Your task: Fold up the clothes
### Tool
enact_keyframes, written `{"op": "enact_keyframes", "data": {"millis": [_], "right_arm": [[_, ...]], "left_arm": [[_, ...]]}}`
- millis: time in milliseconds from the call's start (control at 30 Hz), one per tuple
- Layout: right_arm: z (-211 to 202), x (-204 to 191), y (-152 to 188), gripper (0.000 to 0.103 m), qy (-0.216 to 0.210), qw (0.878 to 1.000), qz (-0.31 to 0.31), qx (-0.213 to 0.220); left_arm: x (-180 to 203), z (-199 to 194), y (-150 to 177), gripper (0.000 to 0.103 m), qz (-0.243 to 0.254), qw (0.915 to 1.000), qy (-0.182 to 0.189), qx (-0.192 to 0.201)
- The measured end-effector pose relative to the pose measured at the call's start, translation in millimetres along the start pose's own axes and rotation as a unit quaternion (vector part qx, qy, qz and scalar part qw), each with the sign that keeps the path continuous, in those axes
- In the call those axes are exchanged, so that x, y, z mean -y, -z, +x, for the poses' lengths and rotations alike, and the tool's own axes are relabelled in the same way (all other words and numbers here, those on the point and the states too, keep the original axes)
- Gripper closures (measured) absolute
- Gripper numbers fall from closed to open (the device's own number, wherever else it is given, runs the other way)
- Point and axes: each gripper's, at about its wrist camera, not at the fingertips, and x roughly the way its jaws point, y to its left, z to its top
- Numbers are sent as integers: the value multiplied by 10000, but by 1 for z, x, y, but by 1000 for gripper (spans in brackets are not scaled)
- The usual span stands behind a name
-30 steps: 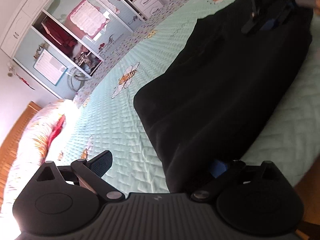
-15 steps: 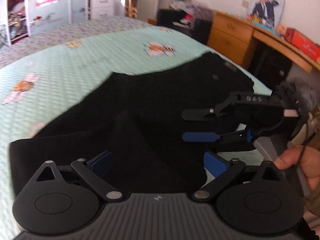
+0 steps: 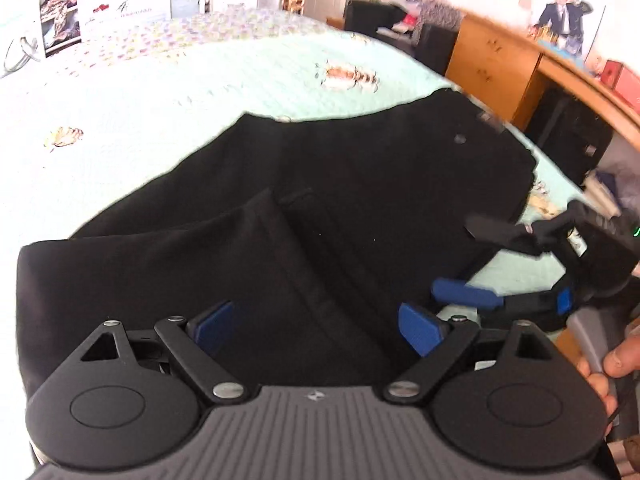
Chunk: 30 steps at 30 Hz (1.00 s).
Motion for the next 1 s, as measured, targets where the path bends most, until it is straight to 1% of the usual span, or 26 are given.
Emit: {"op": "enact_keyframes", "data": {"millis": [67, 133, 233, 300, 367, 400, 467, 500, 533, 567, 600, 633, 667, 733, 767, 833, 867, 933, 1000], "right_arm": [[-4, 10, 8, 38, -182, 9995, 234, -130], [-5, 14, 14, 38, -131, 9994, 273, -170], [-4, 13, 13, 38, -131, 9994, 267, -195], [-4, 11, 14, 38, -118, 9994, 253, -210], [-5, 10, 15, 38, -96, 9994, 239, -224], [-8, 11, 16, 38, -109, 9993, 273, -221], [-12, 13, 15, 38, -164, 9990, 348, -222], [-11, 14, 15, 38, -217, 9986, 428, -224], [-10, 16, 15, 38, -270, 9981, 508, -226], [-8, 18, 15, 38, -323, 9975, 588, -226], [-8, 21, 13, 38, -376, 9969, 662, -218], [-7, 23, 13, 38, -418, 9964, 707, -217], [-6, 24, 12, 38, -445, 9961, 728, -232], [-3, 24, 10, 39, -415, 9963, 711, -259], [-3, 23, 10, 39, -395, 9964, 706, -269], [-3, 23, 9, 39, -356, 9965, 701, -285], [-3, 23, 9, 39, -347, 9964, 719, -281], [-3, 24, 9, 39, -377, 9959, 783, -261], [-7, 30, 10, 39, -505, 9933, 1031, -161]], "left_arm": [[12, -5, 5, 11, 523, 9986, 90, -3], [22, -5, 11, 10, 947, 9953, 115, -152], [38, 8, 19, 12, 1579, 9870, -237, -185], [49, 16, 25, 13, 1995, 9785, -474, -204], [54, 19, 27, 23, 2280, 9716, -581, -232], [54, 21, 26, 26, 2335, 9706, -538, -246], [54, 26, 21, 43, 2327, 9715, -339, -295], [53, 28, 19, 46, 2321, 9719, -238, -319], [53, 29, 17, 53, 2298, 9726, -154, -303], [50, 30, 10, 61, 2216, 9748, -31, -265], [47, 31, 6, 65, 2041, 9787, 68, -222], [44, 31, 2, 71, 1862, 9822, 165, -179], [36, 30, 0, 76, 1592, 9869, 218, -109], [22, 30, -12, 78, 991, 9945, 351, -5], [14, 28, -16, 78, 704, 9967, 413, 33], [3, 15, -21, 79, 186, 9983, 526, 153], [2, 12, -25, 79, 34, 9982, 563, 214], [6, 5, -32, 79, 0, 9972, 645, 368], [16, 7, -36, 79, 72, 9961, 726, 496]]}}
